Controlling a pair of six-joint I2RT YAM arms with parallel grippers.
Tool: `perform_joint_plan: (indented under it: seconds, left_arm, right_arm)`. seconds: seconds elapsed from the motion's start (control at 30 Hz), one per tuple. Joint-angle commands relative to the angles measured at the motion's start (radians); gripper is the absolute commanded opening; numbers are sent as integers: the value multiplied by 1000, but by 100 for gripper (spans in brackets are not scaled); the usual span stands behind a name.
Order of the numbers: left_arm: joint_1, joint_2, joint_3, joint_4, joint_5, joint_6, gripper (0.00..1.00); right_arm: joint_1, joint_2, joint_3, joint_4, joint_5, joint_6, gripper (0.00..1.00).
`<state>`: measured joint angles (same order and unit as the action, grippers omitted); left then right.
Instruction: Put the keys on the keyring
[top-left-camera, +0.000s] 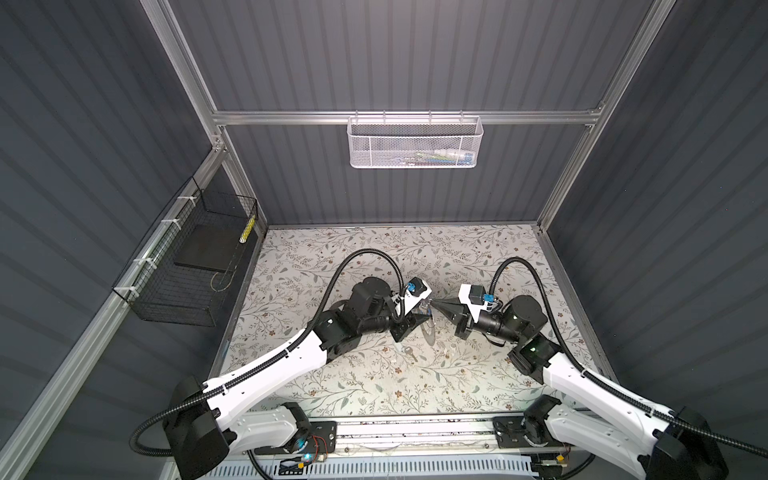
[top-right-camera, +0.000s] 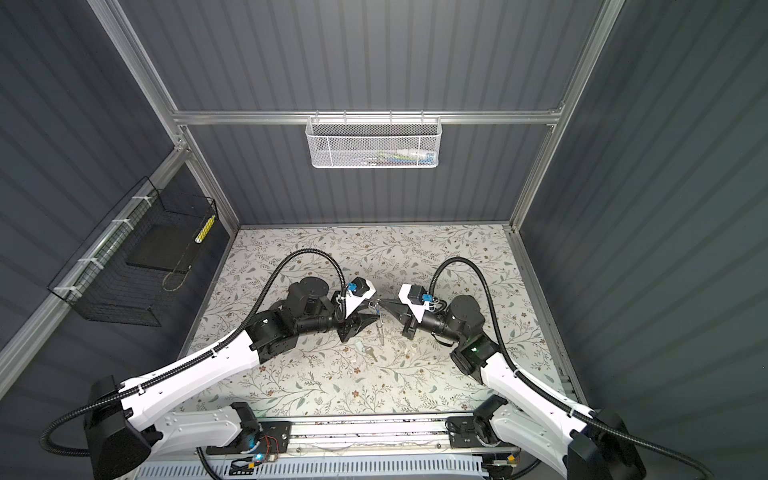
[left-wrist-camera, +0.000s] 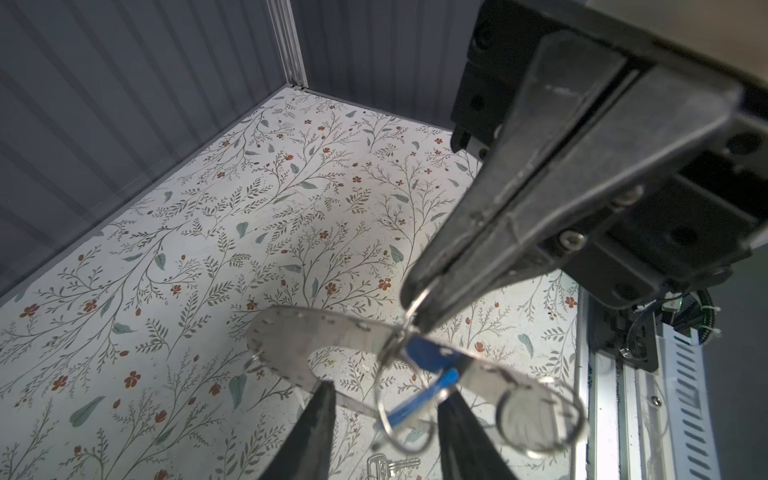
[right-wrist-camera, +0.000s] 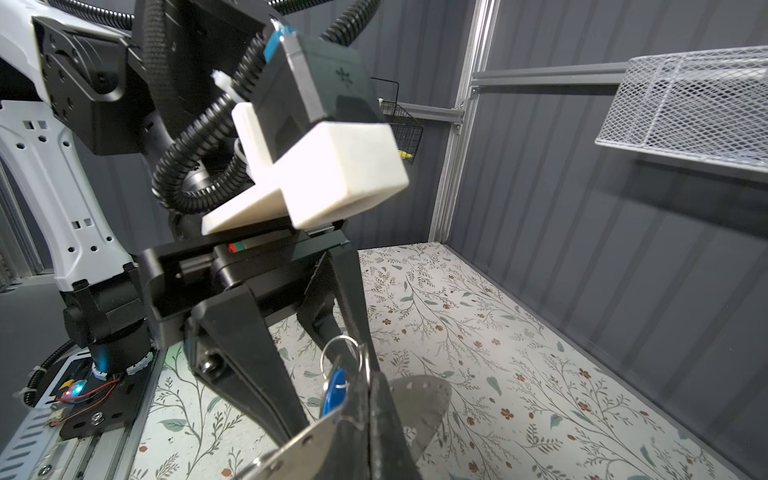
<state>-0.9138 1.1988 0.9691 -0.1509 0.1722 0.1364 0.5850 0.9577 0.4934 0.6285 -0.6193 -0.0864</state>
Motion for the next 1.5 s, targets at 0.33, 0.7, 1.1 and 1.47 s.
perform_joint_plan:
  seconds: [0.33, 0.7, 1.1, 1.47]
  left_arm:
    - [-57, -14, 15, 51, -246, -64, 47]
    - [-107, -4, 7, 77, -343, -131, 51]
    - [-184, 43, -26, 208, -479, -192, 53]
    - [-215, 70, -17, 215, -586, -195, 35]
  right_arm:
    - [0, -15, -19, 37, 47, 6, 0]
    - [-1, -20, -17, 24, 114, 2, 0]
    - [1, -31, -17, 6, 176, 12, 0]
    - [0, -44, -23, -3, 181, 6, 0]
